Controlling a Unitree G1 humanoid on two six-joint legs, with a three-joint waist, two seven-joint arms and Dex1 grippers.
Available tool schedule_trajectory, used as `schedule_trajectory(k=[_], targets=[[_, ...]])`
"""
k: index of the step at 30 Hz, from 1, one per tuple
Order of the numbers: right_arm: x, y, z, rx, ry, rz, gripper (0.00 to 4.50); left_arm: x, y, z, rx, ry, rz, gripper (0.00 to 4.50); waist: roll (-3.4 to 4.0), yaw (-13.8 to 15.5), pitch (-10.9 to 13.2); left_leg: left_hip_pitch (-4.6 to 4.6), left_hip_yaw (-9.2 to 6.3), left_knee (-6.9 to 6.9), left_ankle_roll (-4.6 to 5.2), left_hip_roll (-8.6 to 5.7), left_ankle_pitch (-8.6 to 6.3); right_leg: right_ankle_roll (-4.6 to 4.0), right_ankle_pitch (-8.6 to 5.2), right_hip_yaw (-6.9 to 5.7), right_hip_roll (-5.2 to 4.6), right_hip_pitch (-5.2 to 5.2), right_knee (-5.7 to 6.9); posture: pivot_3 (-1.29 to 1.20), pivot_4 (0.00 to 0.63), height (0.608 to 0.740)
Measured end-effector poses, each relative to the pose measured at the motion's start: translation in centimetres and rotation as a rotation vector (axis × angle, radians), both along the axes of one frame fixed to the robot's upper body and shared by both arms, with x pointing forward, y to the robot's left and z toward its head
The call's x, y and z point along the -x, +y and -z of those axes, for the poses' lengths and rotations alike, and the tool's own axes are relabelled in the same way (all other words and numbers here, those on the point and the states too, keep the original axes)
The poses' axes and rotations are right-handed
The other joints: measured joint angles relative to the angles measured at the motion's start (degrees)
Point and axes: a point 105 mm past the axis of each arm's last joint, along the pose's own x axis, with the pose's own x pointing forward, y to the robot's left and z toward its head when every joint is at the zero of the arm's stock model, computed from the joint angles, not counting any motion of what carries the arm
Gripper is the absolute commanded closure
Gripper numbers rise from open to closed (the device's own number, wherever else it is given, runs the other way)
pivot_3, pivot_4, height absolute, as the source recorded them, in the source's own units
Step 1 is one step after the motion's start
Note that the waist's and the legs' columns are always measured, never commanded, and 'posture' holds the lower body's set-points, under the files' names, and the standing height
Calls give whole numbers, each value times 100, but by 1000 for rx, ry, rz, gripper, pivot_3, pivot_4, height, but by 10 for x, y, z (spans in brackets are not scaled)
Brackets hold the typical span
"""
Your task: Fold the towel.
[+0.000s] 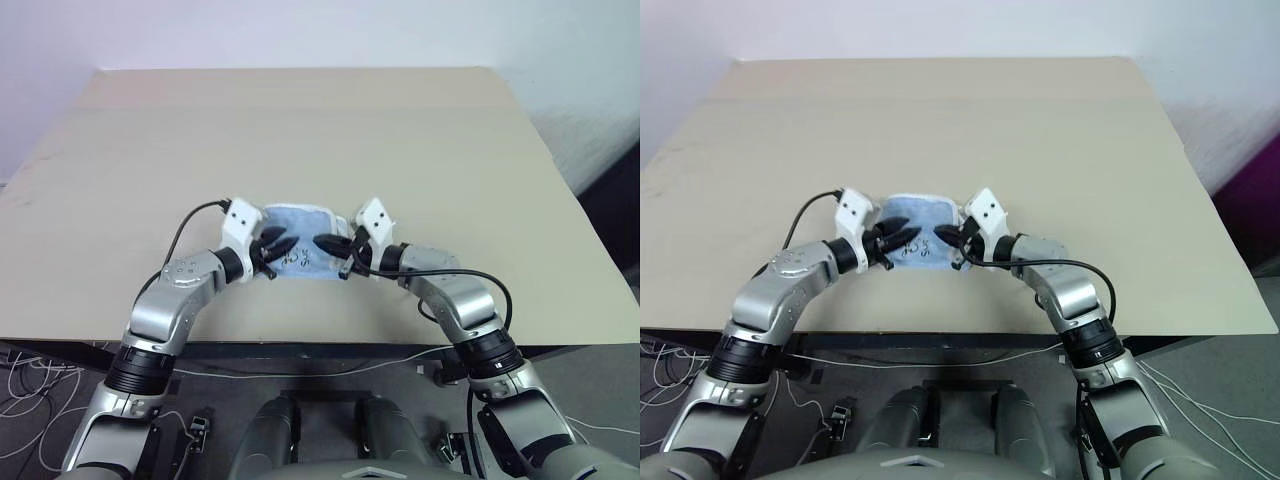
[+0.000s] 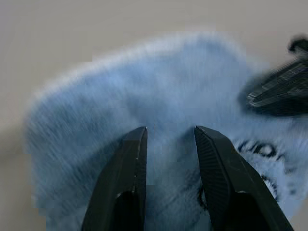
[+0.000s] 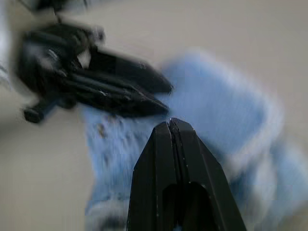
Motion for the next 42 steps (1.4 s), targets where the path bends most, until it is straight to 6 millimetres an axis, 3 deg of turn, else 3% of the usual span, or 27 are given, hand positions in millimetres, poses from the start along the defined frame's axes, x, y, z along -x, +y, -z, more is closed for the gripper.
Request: schedule_trajectory(k=[2, 6, 10, 13, 15, 18, 23, 24, 32, 42], targets=[[-1, -4, 12, 19, 33, 18, 4500, 2, -1, 6, -27, -11, 11, 2926, 0, 9, -1, 0, -1, 1, 0, 0, 0, 0, 0, 0, -6, 1, 0, 0, 150, 740], [0, -5, 14, 29, 16, 19, 4500, 3, -1, 7, -28, -27, 13, 2926, 0, 9, -4, 4, -2, 1, 0, 1, -1, 0, 0, 0, -8, 8, 0, 0, 150, 740], [5, -9, 10, -1, 0, 23, 4500, 3, 2, 0, 157, -11, -44, 2926, -2, 18, -2, -2, -5, 4, 0, 2, -1, 1, 1, -1, -10, 4, 1, 0, 150, 740], [10, -24, -4, -73, 2, 43, 3594, 0, 24, -32, 316, -87, -120, 2976, -4, 19, 0, -10, -9, 10, 0, 2, -1, 1, 1, -4, -11, 0, 2, 0, 150, 740], [10, -40, -16, -121, 18, 79, 2946, -1, 48, -44, 291, -139, -177, 2976, -3, 9, 0, -7, -9, 8, 0, 4, -1, 1, 1, -3, -8, 1, 2, 0, 150, 740], [8, -63, -24, -203, 92, 154, 1937, 3, 76, -34, 204, -131, -250, 2976, -2, 4, -1, -3, -8, 2, 1, 5, -1, 0, 0, -1, -7, 1, 2, 0, 150, 740], [8, -69, -11, -414, 420, 221, 166, 7, 99, -18, 63, -112, -279, 2976, -1, 12, 0, -4, -7, 2, 1, 4, -1, -1, 1, 3, -11, 2, 1, 0, 150, 740], [8, -70, -9, -436, 465, 229, 17, 7, 100, -17, 53, -116, -282, 2976, 0, 18, 1, -4, -7, 2, 1, 5, -1, -1, 1, 4, -12, 1, 0, 0, 150, 740], [2, -53, -5, -516, 672, 218, 17, 12, 96, -9, 49, -104, -256, 2976, 0, 5, 0, -6, -6, -3, 1, 5, -1, -2, 1, 6, -14, -5, 0, 0, 150, 740], [-1, -30, -5, -470, 702, 163, 17, 18, 92, -6, 46, -102, -244, 2976, -2, -112, -3, -4, -5, -10, 1, 13, -1, -2, 1, 6, -5, -8, 5, 0, 150, 740]])
